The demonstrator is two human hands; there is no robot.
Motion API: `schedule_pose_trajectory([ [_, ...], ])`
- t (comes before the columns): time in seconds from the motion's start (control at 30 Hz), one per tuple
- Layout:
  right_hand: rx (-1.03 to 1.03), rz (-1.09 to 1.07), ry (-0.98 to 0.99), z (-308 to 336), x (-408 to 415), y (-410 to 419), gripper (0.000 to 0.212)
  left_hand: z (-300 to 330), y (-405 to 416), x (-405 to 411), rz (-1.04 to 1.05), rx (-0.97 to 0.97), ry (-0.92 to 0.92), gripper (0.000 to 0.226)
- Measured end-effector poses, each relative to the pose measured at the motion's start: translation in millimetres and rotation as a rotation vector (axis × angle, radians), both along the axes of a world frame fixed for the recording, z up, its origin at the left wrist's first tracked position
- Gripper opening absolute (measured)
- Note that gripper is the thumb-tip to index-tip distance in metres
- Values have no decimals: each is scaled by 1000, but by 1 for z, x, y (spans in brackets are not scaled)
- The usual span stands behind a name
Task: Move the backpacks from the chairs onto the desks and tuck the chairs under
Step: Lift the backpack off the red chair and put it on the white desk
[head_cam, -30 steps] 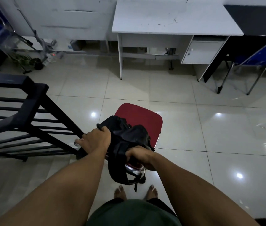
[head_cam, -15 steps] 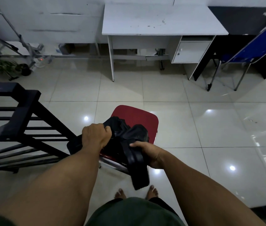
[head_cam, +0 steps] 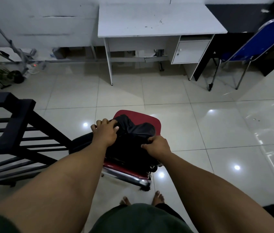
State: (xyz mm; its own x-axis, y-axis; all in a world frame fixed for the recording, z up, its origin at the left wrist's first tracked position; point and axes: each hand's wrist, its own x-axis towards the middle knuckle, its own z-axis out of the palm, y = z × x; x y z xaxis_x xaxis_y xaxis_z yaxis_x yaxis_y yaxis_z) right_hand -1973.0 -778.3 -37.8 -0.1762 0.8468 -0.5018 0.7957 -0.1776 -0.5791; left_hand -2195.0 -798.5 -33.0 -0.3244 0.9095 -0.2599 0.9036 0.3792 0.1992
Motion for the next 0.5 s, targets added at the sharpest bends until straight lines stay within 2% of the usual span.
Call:
schedule_pose_trajectory([
  [0.1,-11,-37,-6,-3,-1,1,38,0,5,-3,-44,-36,-4,35],
  [0.23,-44,-67,5,-9,3,6,32,7,19,-9,-170,-80,3,53],
  [0.37,-47,-86,9,-10,3,11,28,8,28,5,-162,-5,73,47],
  [0.5,-42,-94,-2,-9,3,18,35,4,35,21,-176,171,135,76],
])
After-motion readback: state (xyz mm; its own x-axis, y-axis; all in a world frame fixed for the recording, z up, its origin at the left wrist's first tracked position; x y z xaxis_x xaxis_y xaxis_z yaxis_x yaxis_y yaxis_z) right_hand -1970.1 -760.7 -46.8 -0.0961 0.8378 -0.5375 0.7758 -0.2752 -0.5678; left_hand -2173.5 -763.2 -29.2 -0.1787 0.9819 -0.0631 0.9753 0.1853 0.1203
